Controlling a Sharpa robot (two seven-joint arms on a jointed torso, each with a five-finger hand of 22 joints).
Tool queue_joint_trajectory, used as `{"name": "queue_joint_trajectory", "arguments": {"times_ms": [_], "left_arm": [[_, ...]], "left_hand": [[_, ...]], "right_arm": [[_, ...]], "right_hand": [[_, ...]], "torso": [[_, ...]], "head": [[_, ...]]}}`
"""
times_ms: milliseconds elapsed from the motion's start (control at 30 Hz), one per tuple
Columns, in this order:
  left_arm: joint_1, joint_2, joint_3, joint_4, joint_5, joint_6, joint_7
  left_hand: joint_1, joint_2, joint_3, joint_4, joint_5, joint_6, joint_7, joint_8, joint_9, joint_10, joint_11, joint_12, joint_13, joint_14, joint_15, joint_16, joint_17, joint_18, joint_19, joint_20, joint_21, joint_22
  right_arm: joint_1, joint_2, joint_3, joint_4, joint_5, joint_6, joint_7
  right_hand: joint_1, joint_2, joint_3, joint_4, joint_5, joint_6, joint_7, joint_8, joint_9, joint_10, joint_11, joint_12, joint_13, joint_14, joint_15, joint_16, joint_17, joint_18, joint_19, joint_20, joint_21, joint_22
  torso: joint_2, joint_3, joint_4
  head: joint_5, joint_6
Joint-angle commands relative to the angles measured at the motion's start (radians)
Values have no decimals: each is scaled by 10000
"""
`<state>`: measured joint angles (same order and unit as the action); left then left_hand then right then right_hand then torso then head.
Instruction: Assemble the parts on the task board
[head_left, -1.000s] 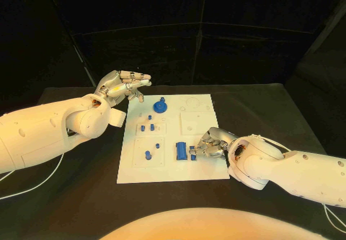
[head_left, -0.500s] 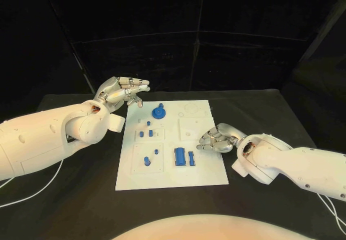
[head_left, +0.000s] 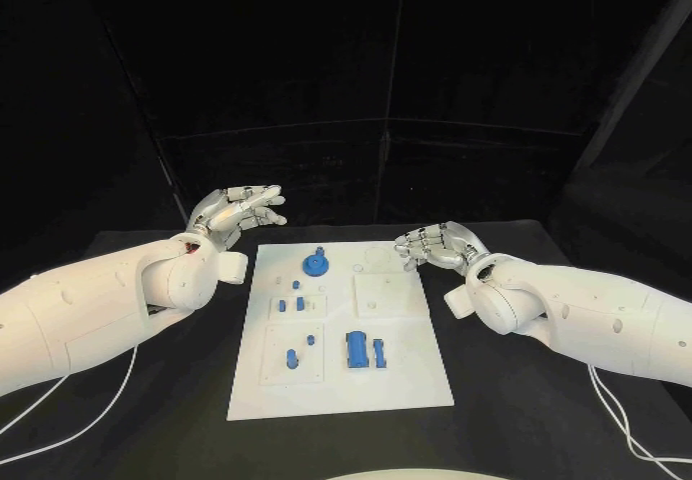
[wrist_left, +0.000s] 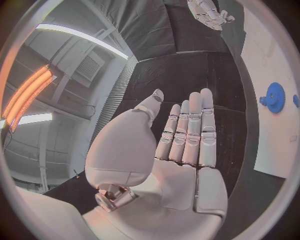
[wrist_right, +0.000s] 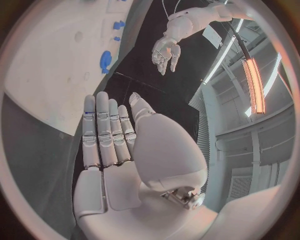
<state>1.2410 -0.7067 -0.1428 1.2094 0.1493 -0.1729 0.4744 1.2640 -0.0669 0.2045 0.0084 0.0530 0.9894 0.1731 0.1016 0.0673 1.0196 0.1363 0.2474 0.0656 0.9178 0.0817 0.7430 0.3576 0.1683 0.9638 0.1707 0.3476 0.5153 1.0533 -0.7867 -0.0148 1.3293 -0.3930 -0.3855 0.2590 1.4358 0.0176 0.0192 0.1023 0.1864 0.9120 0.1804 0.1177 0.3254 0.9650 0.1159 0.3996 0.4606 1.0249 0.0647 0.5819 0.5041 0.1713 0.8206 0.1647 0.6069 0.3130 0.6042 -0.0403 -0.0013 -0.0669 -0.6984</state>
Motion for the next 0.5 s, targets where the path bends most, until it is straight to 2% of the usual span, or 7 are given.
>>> {"name": "queue_joint_trajectory", "arguments": {"times_ms": [33,200,333,400,433,467,500], "left_arm": [[-101,221,1,-412,665,10,501],[-321,565,3,-1073,696,3,693],[-466,717,4,-1398,705,-123,771],[-524,771,4,-1484,706,-198,784],[-483,703,-3,-1382,515,-53,393],[-488,698,2,-1365,508,-73,394],[-504,681,18,-1308,485,-141,394]], "left_hand": [[89,241,-336,83,-38,-25,14,-48,3,-71,149,-218,-16,-318,227,-1498,-775,-117,-877,312,-878,-607],[303,396,-1020,161,-56,-111,6,-234,-7,-138,277,-575,-26,-199,531,-3247,-1665,59,-1471,717,-1802,-1434],[530,610,-1471,171,-62,-118,-72,-347,-9,-209,452,-916,-14,-121,705,-4323,-2187,142,-1950,1041,-2415,-2042],[625,683,-1551,148,-62,-126,-119,-361,-13,-253,483,-1020,-28,-116,778,-4564,-2295,168,-2016,1046,-2518,-2169],[-3410,669,-2045,-84,-530,-3068,-545,-1016,-673,-3243,-124,-1415,-656,-2860,274,-5315,-2629,-503,-4247,223,-2754,-3003],[-3498,669,-2045,-84,-530,-3176,-595,-1016,-673,-3347,-102,-1453,-656,-2936,284,-5406,-2671,-503,-4366,190,-3476,-3071],[-3905,669,-2045,-84,-530,-3477,-656,-1016,-673,-3657,-154,-1507,-656,-3219,236,-5518,-2721,-503,-4615,106,-3476,-3177]], "right_arm": [[42,397,5,-724,1451,637,1403],[56,922,10,-1613,1733,871,1710],[60,1188,13,-2042,1858,995,1858],[61,1283,14,-2170,1879,1068,1912],[39,1182,5,-2037,1413,606,1318],[38,1178,5,-2017,1424,586,1324],[37,1160,8,-1950,1462,519,1343]], "right_hand": [[72,-23,129,17,-79,94,47,-280,-347,271,129,-909,-1143,-483,310,-1389,-935,-137,-486,253,-790,-431],[19,-26,528,-245,113,91,162,-545,-1194,560,313,-2261,-3015,-338,637,-3462,-2541,89,-614,824,-2151,-1246],[-289,-37,573,-629,70,80,163,-557,-1812,698,457,-2801,-3868,-155,792,-4408,-3457,141,-380,969,-2995,-1778],[-368,1,560,-731,37,104,173,-554,-1943,746,467,-2887,-3969,-69,793,-4561,-3644,139,-281,984,-3168,-1890],[-4493,-176,-192,-1023,-522,-2685,-441,-1177,-2270,-2419,-21,-3172,-4606,-3188,361,-4858,-3968,-514,-2742,192,-3949,-2204],[-4649,-176,-192,-1023,-527,-2751,-445,-1177,-2320,-2454,-34,-3212,-4606,-3230,360,-4915,-4035,-514,-2742,175,-4025,-2250],[-5144,-176,-192,-1023,-604,-3056,-503,-1177,-2377,-2813,-89,-3253,-4606,-3563,308,-4973,-4100,-515,-2998,83,-4142,-2302]], "torso": [[-193,-12,46],[-267,6,116],[-273,29,130],[-289,36,128],[-247,12,111],[-253,19,109],[-275,43,103]], "head": [[-28,200],[29,416],[125,435],[146,439],[103,431],[113,440],[147,474]]}}
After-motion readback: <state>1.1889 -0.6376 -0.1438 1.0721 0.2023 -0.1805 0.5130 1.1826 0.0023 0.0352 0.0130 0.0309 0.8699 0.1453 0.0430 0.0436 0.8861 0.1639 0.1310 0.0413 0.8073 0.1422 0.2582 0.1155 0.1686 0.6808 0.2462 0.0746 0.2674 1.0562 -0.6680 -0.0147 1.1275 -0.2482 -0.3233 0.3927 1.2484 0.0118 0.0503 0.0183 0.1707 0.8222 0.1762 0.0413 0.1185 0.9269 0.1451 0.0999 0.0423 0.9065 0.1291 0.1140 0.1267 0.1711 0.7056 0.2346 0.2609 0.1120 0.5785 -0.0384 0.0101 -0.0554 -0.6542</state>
